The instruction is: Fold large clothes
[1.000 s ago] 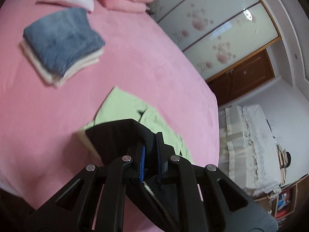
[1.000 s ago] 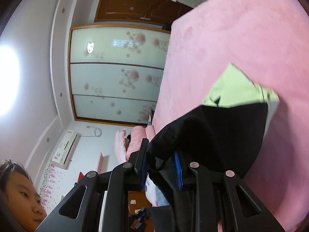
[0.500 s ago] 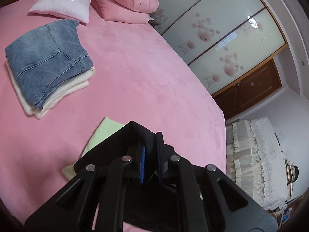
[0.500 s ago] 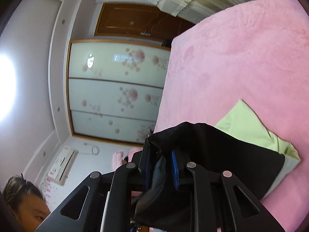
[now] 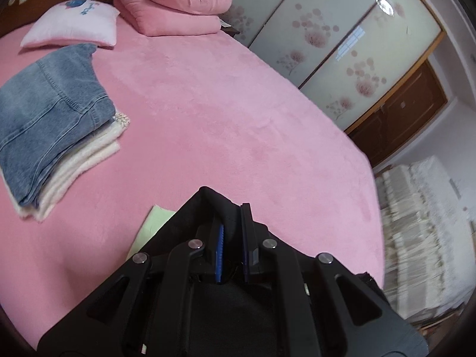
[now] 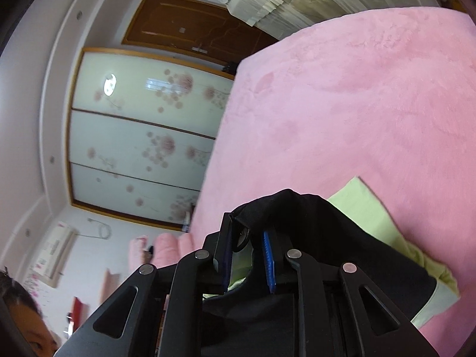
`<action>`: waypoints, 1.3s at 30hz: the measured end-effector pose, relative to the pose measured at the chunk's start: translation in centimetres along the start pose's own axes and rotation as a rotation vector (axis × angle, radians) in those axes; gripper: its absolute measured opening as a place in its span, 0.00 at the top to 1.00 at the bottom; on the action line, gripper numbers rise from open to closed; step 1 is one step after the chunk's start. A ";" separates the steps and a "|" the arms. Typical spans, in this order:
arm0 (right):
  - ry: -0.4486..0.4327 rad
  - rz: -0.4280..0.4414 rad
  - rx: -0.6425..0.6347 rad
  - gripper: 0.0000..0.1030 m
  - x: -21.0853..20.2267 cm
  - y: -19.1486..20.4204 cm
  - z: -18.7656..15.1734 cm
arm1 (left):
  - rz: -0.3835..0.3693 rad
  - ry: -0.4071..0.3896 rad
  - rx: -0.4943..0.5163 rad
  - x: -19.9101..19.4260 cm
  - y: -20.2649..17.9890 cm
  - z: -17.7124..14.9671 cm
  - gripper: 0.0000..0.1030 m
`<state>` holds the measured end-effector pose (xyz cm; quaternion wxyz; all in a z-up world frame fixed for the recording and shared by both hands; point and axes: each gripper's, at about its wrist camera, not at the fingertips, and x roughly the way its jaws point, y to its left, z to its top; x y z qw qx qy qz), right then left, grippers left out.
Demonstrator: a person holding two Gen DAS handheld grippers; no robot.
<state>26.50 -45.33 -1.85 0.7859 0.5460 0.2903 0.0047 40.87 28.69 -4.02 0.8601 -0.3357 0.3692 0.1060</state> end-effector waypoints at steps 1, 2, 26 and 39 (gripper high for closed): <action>0.004 -0.023 -0.020 0.83 1.1 -0.2 0.1 | 0.010 0.004 0.013 0.9 -0.1 -0.1 0.93; 0.007 -0.045 -0.036 0.83 2.2 -0.4 0.1 | 0.023 0.010 0.038 2.3 -0.3 -0.2 0.93; 0.426 -0.314 -0.347 0.86 21.2 -3.8 -12.9 | 0.040 0.433 0.462 14.6 -5.1 -13.4 0.66; 0.959 -0.260 -0.436 0.99 23.2 -9.2 -25.2 | 0.029 0.786 0.291 16.1 0.4 -24.3 0.99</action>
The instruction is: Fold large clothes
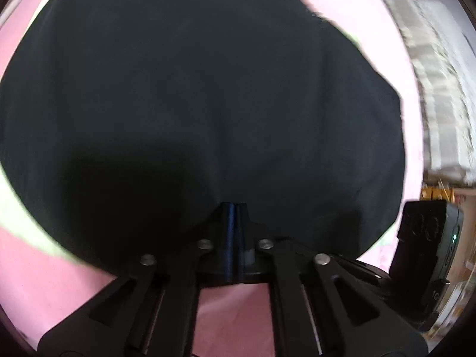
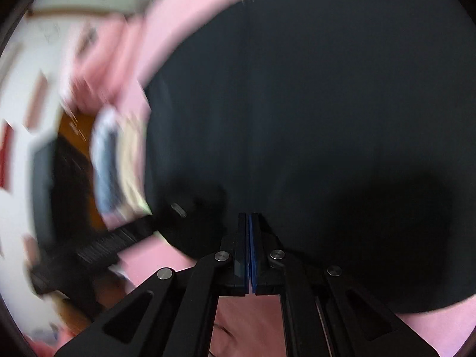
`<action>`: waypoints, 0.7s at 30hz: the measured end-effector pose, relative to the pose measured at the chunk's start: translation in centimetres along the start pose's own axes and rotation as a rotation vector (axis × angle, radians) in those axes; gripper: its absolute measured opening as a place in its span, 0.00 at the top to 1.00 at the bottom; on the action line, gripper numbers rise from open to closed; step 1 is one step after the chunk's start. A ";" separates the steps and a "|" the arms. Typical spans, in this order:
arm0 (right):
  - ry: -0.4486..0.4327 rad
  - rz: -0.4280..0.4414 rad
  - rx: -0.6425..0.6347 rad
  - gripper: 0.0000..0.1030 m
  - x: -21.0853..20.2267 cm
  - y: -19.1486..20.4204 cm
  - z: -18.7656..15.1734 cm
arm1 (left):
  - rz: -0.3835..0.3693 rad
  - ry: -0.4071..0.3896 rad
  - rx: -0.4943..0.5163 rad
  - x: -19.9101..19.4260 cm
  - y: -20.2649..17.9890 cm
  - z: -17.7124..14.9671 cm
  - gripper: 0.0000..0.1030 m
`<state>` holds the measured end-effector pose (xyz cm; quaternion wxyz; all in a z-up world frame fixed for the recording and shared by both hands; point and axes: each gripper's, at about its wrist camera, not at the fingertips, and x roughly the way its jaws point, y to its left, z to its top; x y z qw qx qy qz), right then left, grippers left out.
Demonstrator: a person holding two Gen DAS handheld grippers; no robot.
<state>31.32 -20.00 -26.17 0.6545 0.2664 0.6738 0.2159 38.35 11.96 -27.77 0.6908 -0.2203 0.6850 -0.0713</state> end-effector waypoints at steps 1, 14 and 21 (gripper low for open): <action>0.003 0.034 0.001 0.99 -0.3 -1.3 -0.2 | 0.017 -0.015 -0.014 0.0 0.7 -0.5 0.99; -0.320 -0.483 0.273 1.00 -15.0 -18.0 -2.4 | 0.294 -0.151 -0.314 -4.3 15.8 -2.9 1.00; -0.484 -0.239 0.071 1.00 -12.6 -10.2 -2.7 | 0.040 -0.288 0.012 -5.7 5.2 -5.5 0.99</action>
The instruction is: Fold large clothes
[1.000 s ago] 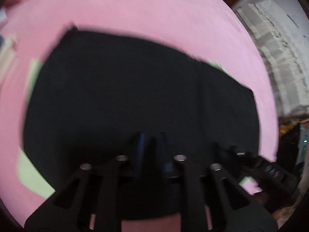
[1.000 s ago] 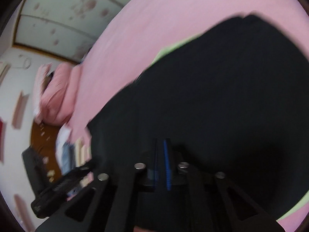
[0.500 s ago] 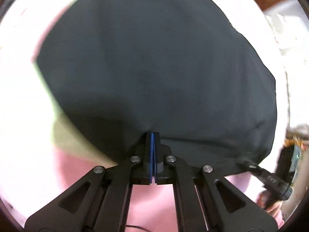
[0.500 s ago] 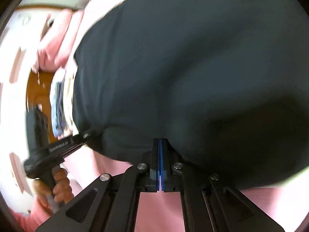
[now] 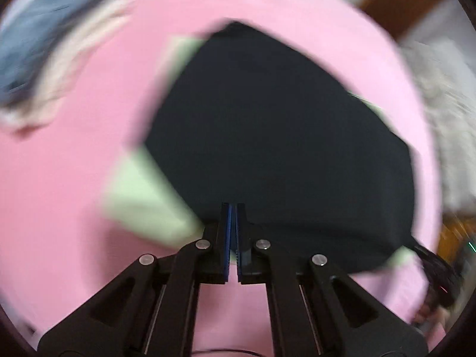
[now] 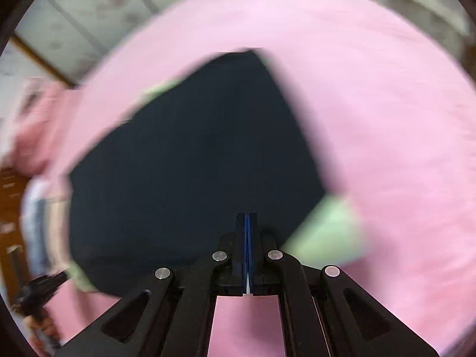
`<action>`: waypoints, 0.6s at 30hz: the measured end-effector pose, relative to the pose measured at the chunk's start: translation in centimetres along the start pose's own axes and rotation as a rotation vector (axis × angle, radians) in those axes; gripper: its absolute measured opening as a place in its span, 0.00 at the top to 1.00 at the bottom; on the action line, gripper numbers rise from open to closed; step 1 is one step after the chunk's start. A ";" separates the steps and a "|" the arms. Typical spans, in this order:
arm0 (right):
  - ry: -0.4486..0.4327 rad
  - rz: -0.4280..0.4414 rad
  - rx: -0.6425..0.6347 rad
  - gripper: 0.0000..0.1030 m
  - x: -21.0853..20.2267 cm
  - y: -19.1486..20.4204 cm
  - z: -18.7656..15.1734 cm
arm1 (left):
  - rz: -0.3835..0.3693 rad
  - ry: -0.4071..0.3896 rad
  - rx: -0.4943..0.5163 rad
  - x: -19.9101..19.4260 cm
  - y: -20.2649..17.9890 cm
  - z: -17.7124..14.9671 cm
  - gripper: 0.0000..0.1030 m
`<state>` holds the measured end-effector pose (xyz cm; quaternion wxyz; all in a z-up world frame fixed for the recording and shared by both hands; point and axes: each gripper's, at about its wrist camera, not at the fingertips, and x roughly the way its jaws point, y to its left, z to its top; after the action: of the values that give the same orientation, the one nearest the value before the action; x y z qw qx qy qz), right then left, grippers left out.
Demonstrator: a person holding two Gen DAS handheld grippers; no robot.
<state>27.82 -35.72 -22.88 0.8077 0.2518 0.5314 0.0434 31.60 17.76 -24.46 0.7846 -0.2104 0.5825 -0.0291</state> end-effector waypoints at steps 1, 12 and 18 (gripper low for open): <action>0.044 0.112 -0.003 1.00 1.6 1.5 -0.8 | -0.067 0.044 0.031 1.0 -1.7 -0.4 0.99; 0.183 0.344 0.053 1.00 15.2 6.0 0.8 | -0.275 0.106 0.104 12.9 -7.5 5.6 0.99; 0.079 0.357 0.045 1.00 18.3 4.7 10.5 | -0.213 -0.024 0.102 14.7 -9.0 10.8 1.00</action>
<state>45.90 -29.27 -32.82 0.7598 0.3583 0.5105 0.1838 48.11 8.52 -31.94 0.7937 -0.2311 0.5452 -0.1393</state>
